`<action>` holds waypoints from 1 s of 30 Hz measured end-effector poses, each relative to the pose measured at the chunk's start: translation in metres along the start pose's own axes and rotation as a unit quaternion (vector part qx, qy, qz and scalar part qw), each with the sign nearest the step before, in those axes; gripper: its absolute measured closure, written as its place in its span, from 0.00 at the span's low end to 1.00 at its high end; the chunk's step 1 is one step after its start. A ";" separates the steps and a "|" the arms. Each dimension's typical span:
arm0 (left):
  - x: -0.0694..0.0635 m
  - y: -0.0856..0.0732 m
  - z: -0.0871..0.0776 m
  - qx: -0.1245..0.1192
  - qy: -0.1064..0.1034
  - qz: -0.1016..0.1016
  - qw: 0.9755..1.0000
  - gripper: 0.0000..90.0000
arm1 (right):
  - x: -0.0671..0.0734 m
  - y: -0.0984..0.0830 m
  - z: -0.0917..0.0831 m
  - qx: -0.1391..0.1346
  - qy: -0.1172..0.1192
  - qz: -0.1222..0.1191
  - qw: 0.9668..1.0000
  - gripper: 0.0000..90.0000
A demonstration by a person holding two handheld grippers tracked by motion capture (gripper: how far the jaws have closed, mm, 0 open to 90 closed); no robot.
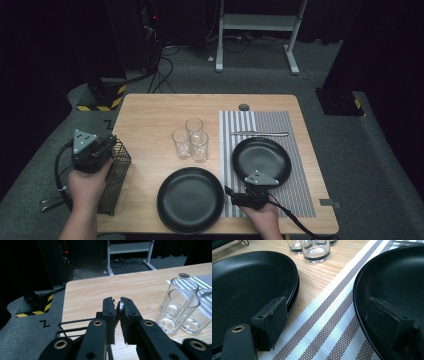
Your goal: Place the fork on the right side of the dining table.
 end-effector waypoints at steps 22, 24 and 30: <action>0.008 0.011 -0.023 -0.061 0.012 -0.001 0.998 0.96 | 0.001 0.000 0.000 -0.003 -0.005 -0.012 1.000 0.20; 0.009 0.012 -0.024 -0.063 0.013 -0.001 0.998 0.96 | 0.001 0.000 0.000 -0.003 -0.005 -0.011 1.000 0.20; 0.009 0.016 -0.028 -0.077 0.015 0.002 0.997 0.96 | 0.002 0.001 -0.001 -0.004 -0.001 -0.013 1.000 0.20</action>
Point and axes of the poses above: each handheld gripper's, and its own axes: z roughly forward along the jaws, y roughly out of its top, x roughly to its left, the point moved 9 cm from there along z, roughly forward along the jaws, and after that the axes turned 9 degrees about -y, right-handed, at the moved point
